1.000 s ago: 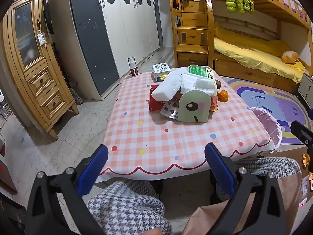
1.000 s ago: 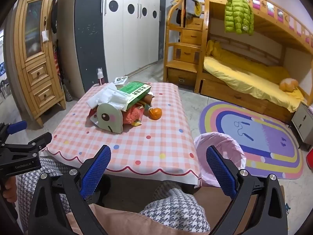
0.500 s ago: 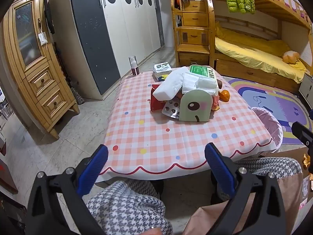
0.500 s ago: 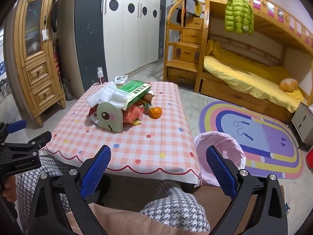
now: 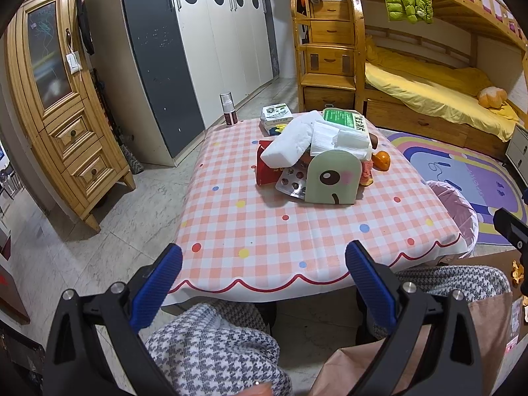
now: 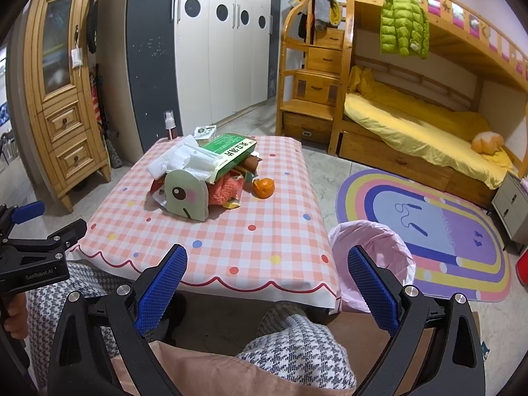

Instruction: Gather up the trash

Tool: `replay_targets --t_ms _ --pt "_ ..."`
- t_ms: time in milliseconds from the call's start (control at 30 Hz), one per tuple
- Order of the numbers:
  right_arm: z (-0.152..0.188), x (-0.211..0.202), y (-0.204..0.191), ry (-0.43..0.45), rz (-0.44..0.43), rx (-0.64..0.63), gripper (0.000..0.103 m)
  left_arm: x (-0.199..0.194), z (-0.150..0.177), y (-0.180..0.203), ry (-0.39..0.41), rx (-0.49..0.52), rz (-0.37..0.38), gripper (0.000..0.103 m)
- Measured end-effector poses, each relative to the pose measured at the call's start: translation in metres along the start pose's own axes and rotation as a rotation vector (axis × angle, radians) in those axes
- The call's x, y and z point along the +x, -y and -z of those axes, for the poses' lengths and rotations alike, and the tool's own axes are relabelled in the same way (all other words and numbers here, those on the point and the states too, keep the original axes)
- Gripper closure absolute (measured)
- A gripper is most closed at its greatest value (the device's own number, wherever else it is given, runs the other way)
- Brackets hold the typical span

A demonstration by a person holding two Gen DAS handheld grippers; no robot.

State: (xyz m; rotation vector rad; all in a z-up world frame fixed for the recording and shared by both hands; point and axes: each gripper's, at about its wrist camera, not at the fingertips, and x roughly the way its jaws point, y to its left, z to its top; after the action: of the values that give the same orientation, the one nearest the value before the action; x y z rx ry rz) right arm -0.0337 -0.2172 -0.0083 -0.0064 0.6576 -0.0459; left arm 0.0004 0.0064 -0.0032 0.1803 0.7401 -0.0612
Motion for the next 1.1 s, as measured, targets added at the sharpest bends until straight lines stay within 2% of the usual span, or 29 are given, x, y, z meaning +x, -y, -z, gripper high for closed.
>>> replay_targets --t_ms 1100 --pt "0.001 0.0008 -0.0037 -0.003 0.002 -0.004 0.006 0.0014 0.0022 -0.0072 -0.007 -0.008 0.002 0.007"
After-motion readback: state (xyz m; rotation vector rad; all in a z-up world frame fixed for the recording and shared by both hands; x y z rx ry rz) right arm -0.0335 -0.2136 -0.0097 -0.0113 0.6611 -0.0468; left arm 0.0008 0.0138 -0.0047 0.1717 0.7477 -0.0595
